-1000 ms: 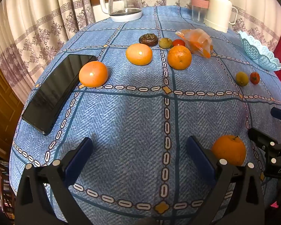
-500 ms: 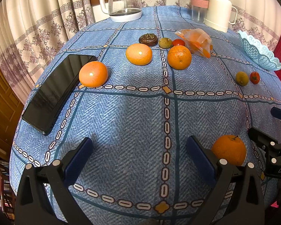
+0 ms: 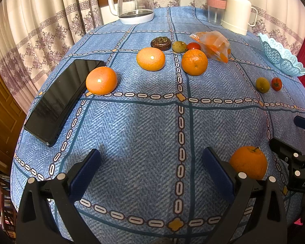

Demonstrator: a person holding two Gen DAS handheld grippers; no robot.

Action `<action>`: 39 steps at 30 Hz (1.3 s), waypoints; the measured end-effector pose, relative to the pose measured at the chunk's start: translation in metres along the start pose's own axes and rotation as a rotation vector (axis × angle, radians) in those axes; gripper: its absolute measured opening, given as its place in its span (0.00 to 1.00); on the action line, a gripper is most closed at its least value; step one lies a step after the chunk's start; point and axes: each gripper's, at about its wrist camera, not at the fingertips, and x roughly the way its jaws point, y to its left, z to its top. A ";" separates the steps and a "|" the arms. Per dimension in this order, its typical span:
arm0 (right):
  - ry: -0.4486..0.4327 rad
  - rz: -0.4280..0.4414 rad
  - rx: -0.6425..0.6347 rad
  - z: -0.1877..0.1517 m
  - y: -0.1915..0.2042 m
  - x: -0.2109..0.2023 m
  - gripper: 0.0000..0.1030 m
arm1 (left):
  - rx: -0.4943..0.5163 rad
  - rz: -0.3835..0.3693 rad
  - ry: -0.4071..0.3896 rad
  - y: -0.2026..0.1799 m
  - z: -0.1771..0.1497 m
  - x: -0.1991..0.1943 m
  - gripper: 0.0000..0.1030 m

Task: Organize fruits

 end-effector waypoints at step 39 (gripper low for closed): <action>0.005 0.015 0.003 -0.001 -0.001 0.002 0.98 | 0.016 0.006 0.005 -0.001 0.005 0.000 0.95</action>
